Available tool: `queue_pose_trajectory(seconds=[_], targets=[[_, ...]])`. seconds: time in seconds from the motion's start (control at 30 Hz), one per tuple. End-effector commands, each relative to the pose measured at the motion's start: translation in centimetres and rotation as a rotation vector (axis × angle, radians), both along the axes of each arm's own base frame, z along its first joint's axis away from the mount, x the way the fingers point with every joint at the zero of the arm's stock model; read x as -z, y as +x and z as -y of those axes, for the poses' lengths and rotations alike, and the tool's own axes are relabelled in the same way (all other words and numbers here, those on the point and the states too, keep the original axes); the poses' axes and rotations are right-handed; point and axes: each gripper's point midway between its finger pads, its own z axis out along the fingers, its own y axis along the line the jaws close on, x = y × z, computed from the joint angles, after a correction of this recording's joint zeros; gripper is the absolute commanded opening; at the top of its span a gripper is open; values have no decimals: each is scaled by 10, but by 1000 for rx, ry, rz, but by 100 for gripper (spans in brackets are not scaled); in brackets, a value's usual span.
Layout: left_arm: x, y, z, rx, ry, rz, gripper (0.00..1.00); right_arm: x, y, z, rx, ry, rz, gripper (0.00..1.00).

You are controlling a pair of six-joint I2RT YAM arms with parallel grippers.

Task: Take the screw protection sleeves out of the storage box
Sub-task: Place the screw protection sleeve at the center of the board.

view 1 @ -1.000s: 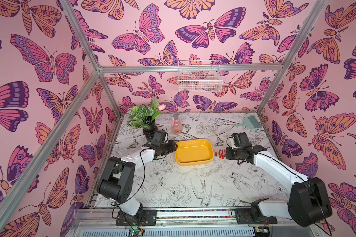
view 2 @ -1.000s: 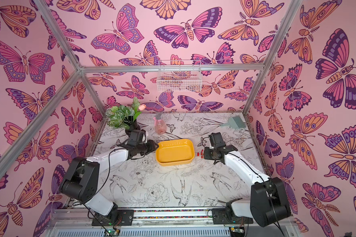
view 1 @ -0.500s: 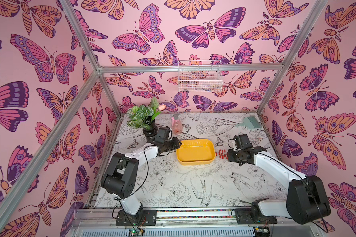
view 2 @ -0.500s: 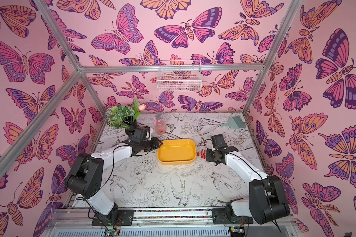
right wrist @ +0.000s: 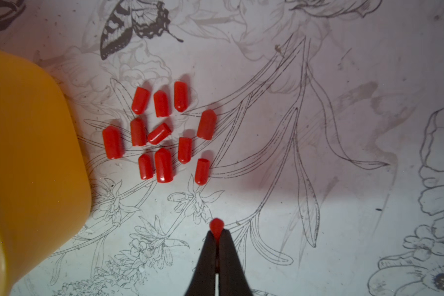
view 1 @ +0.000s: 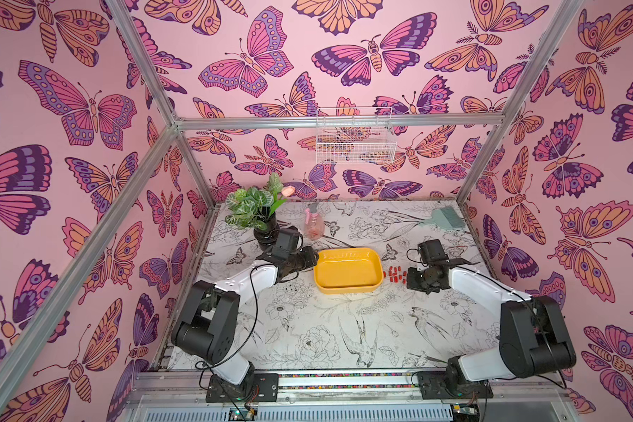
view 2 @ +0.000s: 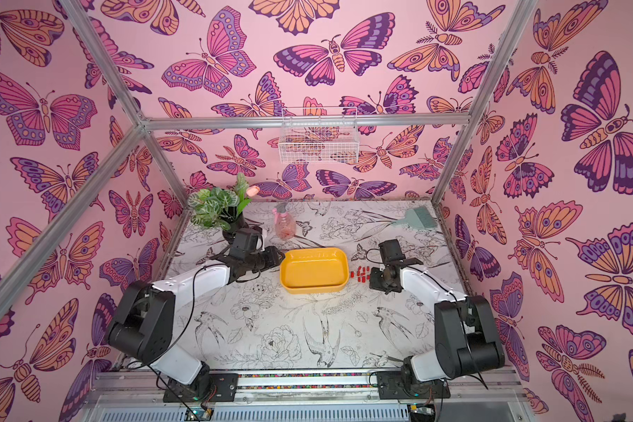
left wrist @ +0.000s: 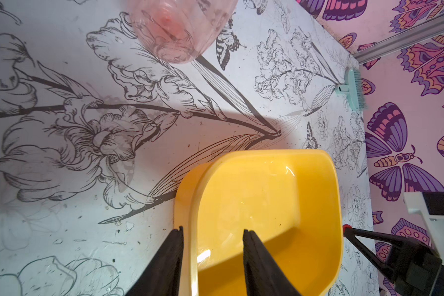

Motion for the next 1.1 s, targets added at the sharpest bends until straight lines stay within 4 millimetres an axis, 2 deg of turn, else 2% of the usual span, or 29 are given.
queue_pose_trajectory(seconds=[0.0, 0.2, 0.53, 1.07], targets=[[-6, -4, -3, -4, 12, 32, 44, 5, 9, -3, 5, 24, -18, 8], [-11, -6, -4, -8, 4, 47, 44, 18, 21, -4, 5, 15, -39, 8], [-10, -7, -4, -6, 2, 44, 44, 15, 36, -3, 10, 7, -22, 8], [-9, -9, -5, -9, 2, 41, 44, 23, 43, 5, 32, 10, -30, 12]])
